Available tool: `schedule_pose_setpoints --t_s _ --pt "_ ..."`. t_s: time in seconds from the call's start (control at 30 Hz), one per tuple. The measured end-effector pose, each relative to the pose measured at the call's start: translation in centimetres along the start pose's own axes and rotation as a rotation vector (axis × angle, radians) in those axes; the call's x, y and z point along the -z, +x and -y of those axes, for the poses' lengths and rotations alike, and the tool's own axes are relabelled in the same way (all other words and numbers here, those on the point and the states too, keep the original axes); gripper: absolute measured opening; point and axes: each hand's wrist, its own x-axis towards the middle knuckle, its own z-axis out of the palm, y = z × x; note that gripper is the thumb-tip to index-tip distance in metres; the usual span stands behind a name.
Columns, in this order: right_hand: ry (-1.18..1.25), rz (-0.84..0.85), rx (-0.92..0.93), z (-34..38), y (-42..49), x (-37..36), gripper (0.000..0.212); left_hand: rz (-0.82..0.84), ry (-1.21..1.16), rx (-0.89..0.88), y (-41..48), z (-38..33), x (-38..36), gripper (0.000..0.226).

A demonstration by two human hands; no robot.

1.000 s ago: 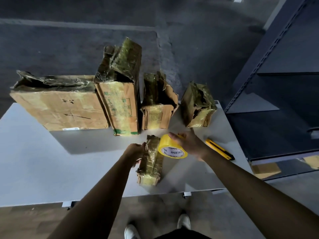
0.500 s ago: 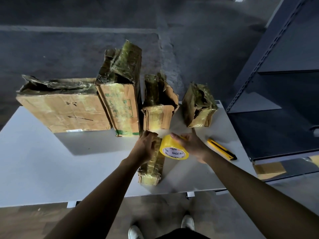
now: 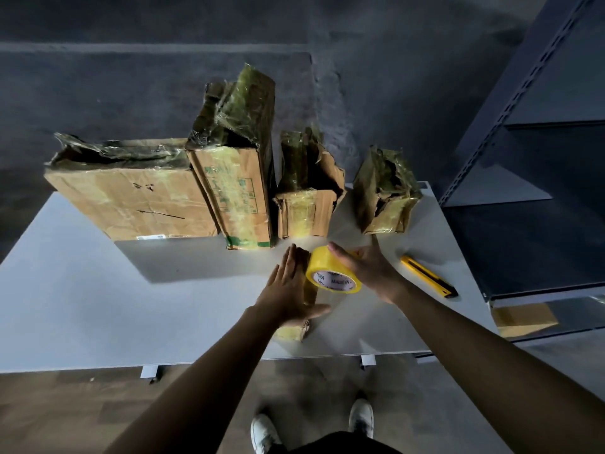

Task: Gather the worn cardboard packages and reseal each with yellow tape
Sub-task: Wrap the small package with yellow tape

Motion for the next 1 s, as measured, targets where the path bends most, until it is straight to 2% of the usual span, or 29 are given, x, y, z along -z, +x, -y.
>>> schedule_pose_setpoints --t_s 0.03,0.1,0.23,0.4,0.5,0.6,0.67,0.7,0.77,0.87,1.0 --pt "0.013 -0.012 0.023 0.2 -0.2 -0.1 0.074 0.0 0.046 0.03 0.1 -0.2 -0.4 0.126" --pt "0.032 0.006 0.068 0.1 -0.4 -0.2 0.06 -0.016 0.118 0.083 0.3 -0.4 -1.2 0.127" --pt "0.033 0.027 0.147 0.1 -0.8 -0.7 0.058 -0.03 0.145 0.188 0.8 -0.3 -1.9 0.111" --pt "0.134 0.025 0.218 0.9 -1.0 -1.8 0.059 -0.056 0.109 0.191 0.7 0.1 -1.8 0.092" --pt "0.042 -0.026 0.254 1.7 -0.7 -1.9 0.065 -0.078 0.06 0.185 0.4 0.2 -1.8 0.086" --pt "-0.083 -0.098 0.203 1.7 0.3 -1.2 0.051 -0.096 -0.007 0.217 0.3 0.5 -1.5 0.086" --pt "-0.154 -0.079 0.172 1.2 0.7 -0.6 0.072 -0.071 -0.004 0.233 0.2 0.6 -1.1 0.085" --pt "-0.186 -0.078 0.171 0.9 0.7 -0.4 0.076 -0.064 0.005 0.226 0.1 0.6 -0.9 0.082" --pt "-0.213 -0.091 0.178 0.3 0.7 -0.2 0.067 -0.061 0.016 0.182 0.0 0.4 -0.8 0.074" --pt "-0.287 -0.1 0.148 -0.6 0.3 -0.2 0.067 -0.055 0.022 0.117 -0.3 0.2 -0.8 0.064" --pt "-0.384 -0.049 0.052 -2.0 0.8 -0.1 0.058 -0.03 0.009 0.097 -0.3 0.5 -0.4 0.067"
